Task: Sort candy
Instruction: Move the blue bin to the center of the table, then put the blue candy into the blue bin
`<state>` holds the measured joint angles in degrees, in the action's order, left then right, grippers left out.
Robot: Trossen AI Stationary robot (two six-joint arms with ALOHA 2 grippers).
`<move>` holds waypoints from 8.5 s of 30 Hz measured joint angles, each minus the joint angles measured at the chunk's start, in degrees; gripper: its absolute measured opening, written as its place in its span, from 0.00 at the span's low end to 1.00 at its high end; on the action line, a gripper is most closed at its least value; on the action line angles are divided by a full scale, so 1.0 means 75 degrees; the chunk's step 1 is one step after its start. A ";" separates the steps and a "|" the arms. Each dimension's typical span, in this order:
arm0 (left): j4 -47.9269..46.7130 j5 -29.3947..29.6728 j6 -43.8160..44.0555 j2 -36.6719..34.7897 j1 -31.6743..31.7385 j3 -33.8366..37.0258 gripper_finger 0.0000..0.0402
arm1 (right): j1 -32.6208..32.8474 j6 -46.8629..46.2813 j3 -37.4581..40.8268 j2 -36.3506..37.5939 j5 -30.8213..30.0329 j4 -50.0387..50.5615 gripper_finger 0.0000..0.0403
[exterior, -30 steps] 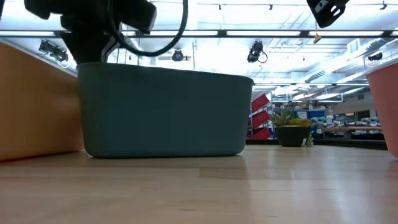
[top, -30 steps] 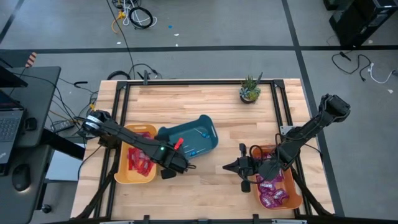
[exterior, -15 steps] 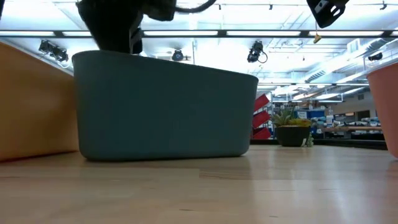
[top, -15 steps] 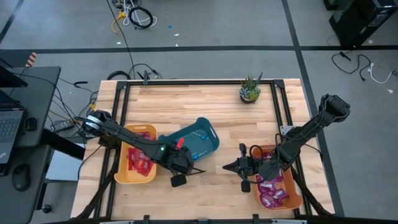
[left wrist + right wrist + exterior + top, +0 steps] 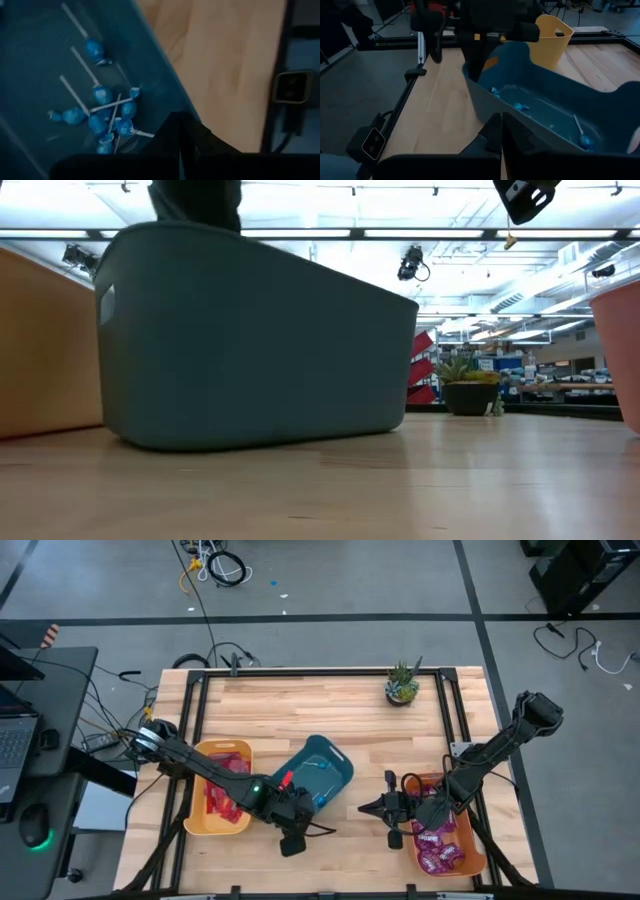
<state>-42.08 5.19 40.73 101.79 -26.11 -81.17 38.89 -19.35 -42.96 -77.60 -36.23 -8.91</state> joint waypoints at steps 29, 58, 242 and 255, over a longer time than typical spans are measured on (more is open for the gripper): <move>-0.3438 0.0756 0.0881 -0.0005 -0.0518 -0.0481 0.00 | -0.0256 -0.0274 0.0000 -0.0003 0.0017 -0.0266 0.00; -0.0714 0.0530 0.1058 0.0237 -0.0939 -0.0408 0.00 | -0.1091 -0.1970 -0.0003 -0.0641 0.0046 0.0753 0.00; -0.3663 0.6816 0.2705 0.0540 -0.2906 -0.2734 0.00 | -0.0997 -0.2508 -0.0006 0.2086 0.2891 0.4209 0.00; -0.3280 0.6951 0.1996 0.0540 -0.2868 -0.2734 0.00 | 0.0007 -0.4756 -0.0003 0.3411 0.4329 0.5387 0.00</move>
<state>-66.67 57.32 55.70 105.84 -47.62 -101.67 38.95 -55.02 -42.98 -52.02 -3.76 31.49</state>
